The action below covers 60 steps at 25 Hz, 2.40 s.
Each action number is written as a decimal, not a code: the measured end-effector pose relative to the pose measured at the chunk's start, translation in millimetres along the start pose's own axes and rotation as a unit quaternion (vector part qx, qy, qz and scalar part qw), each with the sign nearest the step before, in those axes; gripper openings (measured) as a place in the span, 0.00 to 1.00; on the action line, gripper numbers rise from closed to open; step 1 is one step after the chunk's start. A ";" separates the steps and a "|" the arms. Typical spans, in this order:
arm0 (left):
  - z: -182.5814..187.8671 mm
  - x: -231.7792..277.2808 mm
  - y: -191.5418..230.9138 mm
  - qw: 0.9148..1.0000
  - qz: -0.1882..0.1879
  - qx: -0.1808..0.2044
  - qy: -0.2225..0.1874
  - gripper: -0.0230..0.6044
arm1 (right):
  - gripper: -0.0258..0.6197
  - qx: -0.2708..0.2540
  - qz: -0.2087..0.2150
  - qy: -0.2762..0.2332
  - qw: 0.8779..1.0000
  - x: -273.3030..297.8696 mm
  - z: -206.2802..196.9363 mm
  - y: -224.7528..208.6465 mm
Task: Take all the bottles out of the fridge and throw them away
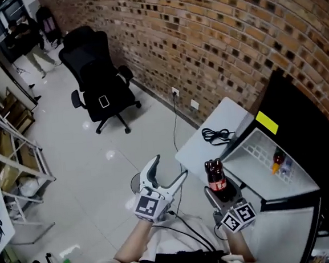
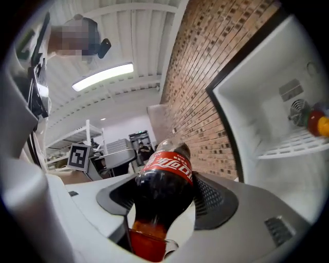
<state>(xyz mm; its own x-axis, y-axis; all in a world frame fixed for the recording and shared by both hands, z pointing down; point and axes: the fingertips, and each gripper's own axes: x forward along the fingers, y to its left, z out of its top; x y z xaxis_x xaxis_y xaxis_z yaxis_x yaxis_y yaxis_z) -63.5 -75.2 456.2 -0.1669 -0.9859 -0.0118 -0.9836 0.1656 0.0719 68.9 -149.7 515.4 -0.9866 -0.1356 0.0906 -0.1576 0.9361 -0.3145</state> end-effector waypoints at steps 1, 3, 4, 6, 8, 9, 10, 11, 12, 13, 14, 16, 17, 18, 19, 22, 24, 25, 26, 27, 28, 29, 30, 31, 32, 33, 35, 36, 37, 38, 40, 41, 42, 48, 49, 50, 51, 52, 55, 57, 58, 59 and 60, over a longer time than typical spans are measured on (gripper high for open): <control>-1.6 -12.5 13.7 1.000 0.026 0.001 0.002 0.68 | 0.56 0.002 0.028 0.014 1.000 16.9 -6.2 9.7; -6.8 -38.6 41.0 0.997 0.074 0.006 0.006 0.68 | 0.56 0.004 0.078 0.041 0.996 50.5 -21.5 30.3; -9.2 -51.9 54.0 0.995 0.095 0.006 0.007 0.68 | 0.56 0.006 0.100 0.055 0.994 65.9 -30.1 41.1; -15.0 -79.2 76.2 0.991 0.132 0.003 0.009 0.68 | 0.56 0.009 0.137 0.081 0.987 91.8 -49.3 63.2; -26.4 -109.1 92.7 0.986 0.166 0.002 0.018 0.68 | 0.56 0.005 0.172 0.112 0.979 111.7 -71.5 85.0; -32.8 -125.0 100.1 0.983 0.184 -0.001 0.023 0.68 | 0.56 0.002 0.190 0.127 0.973 121.2 -83.1 96.2; -39.1 -140.4 107.6 0.979 0.202 -0.003 0.028 0.68 | 0.56 -0.002 0.207 0.141 0.968 131.3 -93.9 107.5; -44.9 -154.4 115.2 0.975 0.218 -0.006 0.031 0.68 | 0.56 -0.006 0.223 0.154 0.963 142.0 -103.9 118.5; -50.5 -166.3 122.9 0.972 0.231 -0.007 0.033 0.68 | 0.56 -0.009 0.236 0.166 0.957 153.0 -113.9 128.0; -56.5 -175.9 130.6 0.969 0.243 -0.009 0.036 0.68 | 0.56 -0.011 0.247 0.176 0.953 164.1 -124.7 135.5; -63.0 -183.5 138.0 0.967 0.252 -0.010 0.039 0.68 | 0.57 -0.013 0.257 0.186 0.948 174.9 -135.9 142.0; -77.0 -194.5 151.0 0.962 0.269 -0.017 0.044 0.68 | 0.57 -0.017 0.273 0.209 0.939 193.0 -161.7 152.8; -84.1 -198.6 156.7 0.960 0.277 -0.023 0.045 0.68 | 0.57 -0.017 0.278 0.223 0.934 199.8 -177.5 155.9; -93.1 -202.2 162.3 0.957 0.284 -0.030 0.046 0.68 | 0.57 -0.017 0.280 0.238 0.930 205.6 -194.2 157.8; -105.2 -205.3 167.8 0.956 0.288 -0.035 0.050 0.68 | 0.57 -0.017 0.280 0.253 0.926 211.0 -211.8 158.7; -138.1 -206.5 189.9 0.950 0.301 -0.055 0.056 0.68 | 0.57 -0.016 0.274 0.296 0.915 232.3 -270.4 154.2; -166.3 -204.1 206.8 0.949 0.303 -0.062 0.064 0.68 | 0.57 -0.018 0.268 0.322 0.908 249.0 -313.4 147.4; -183.1 -203.5 214.2 0.948 0.303 -0.067 0.069 0.68 | 0.56 -0.018 0.264 0.335 0.904 255.8 -336.7 142.9; -202.6 -203.8 221.0 0.947 0.304 -0.072 0.075 0.68 | 0.57 -0.018 0.260 0.348 0.900 261.7 -361.1 137.7; -224.5 -205.2 227.6 0.946 0.304 -0.076 0.082 0.68 | 0.57 -0.019 0.255 0.361 0.897 267.5 -386.5 131.8; -246.9 -206.7 235.1 0.945 0.305 -0.081 0.089 0.68 | 0.56 -0.020 0.250 0.373 0.893 274.1 -412.7 125.2; -268.7 -207.6 243.5 0.943 0.306 -0.086 0.096 0.68 | 0.56 -0.022 0.245 0.384 0.890 282.4 -439.3 118.1; -289.3 -207.1 252.4 0.942 0.307 -0.091 0.103 0.68 | 0.56 -0.023 0.242 0.394 0.886 292.2 -465.3 110.3; -308.4 -204.9 260.8 0.940 0.309 -0.099 0.109 0.68 | 0.56 -0.022 0.239 0.402 0.884 302.9 -490.3 102.0; -326.4 -201.4 268.5 0.937 0.312 -0.110 0.115 0.68 | 0.56 -0.018 0.235 0.410 0.881 313.7 -514.1 93.3; -344.7 -197.7 275.4 0.935 0.313 -0.119 0.120 0.68 | 0.57 -0.013 0.229 0.418 0.879 323.8 -537.1 84.9; -389.4 -194.7 283.2 0.935 0.309 -0.115 0.130 0.68 | 0.57 -0.002 0.212 0.440 0.872 335.7 -583.6 69.7; -415.3 -195.8 281.5 0.935 0.305 -0.114 0.138 0.68 | 0.57 0.002 0.205 0.457 0.865 335.3 -609.1 62.9; -439.5 -197.8 277.8 0.933 0.305 -0.120 0.147 0.68 | 0.57 0.004 0.200 0.474 0.857 332.7 -635.3 57.4; -459.3 -200.1 274.7 0.929 0.307 -0.134 0.156 0.68 | 0.57 0.006 0.196 0.491 0.849 330.0 -661.1 53.3; -488.5 -204.6 271.4 0.919 0.316 -0.163 0.170 0.68 | 0.57 0.004 0.187 0.519 0.834 326.7 -708.6 47.0; -499.1 -207.0 270.7 0.914 0.322 -0.176 0.174 0.68 | 0.57 -0.001 0.183 0.531 0.827 326.5 -728.7 44.6; -508.3 -210.1 270.1 0.909 0.327 -0.188 0.178 0.68 | 0.57 -0.006 0.179 0.545 0.819 324.9 -748.5 41.7; -561.9 -235.5 263.9 0.902 0.320 -0.186 0.223 0.68 | 0.57 0.023 0.122 0.625 0.771 296.0 -840.0 13.4; -565.8 -235.9 264.5 0.900 0.322 -0.188 0.226 0.68 | 0.57 0.028 0.121 0.620 0.775 296.0 -842.1 9.5; -567.1 -235.2 266.0 0.899 0.322 -0.190 0.228 0.68 | 0.57 0.031 0.126 0.607 0.784 299.1 -840.2 9.1; -566.5 -234.4 268.1 0.899 0.320 -0.192 0.228 0.68 | 0.60 0.032 0.136 0.592 0.794 304.0 -835.5 12.4; -565.0 -233.9 270.4 0.899 0.319 -0.194 0.228 0.68 | 0.64 0.031 0.147 0.579 0.801 308.7 -828.1 18.5; -554.7 -230.1 272.3 0.902 0.311 -0.196 0.227 0.68 | 0.66 0.024 0.176 0.553 0.814 317.8 -791.0 40.0; -540.5 -221.5 270.7 0.906 0.303 -0.194 0.224 0.68 | 0.66 0.026 0.181 0.536 0.824 322.1 -759.7 45.6; -530.9 -215.6 269.8 0.908 0.298 -0.192 0.222 0.68 | 0.66 0.030 0.180 0.524 0.832 325.4 -739.9 47.5; -520.0 -209.8 268.9 0.911 0.292 -0.188 0.220 0.68 | 0.66 0.035 0.178 0.511 0.840 329.5 -717.2 50.3; -508.1 -204.6 268.1 0.914 0.286 -0.184 0.220 0.68 | 0.66 0.040 0.175 0.497 0.849 333.1 -693.3 53.8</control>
<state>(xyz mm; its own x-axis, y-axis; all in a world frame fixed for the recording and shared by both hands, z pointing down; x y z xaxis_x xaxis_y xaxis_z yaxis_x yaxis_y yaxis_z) -258.0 158.8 984.6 -0.5235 -0.6681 0.5287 -0.6408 0.7177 0.2724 -239.0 80.5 1183.7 -0.4565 0.5245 0.7187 0.0969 0.8323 -0.5458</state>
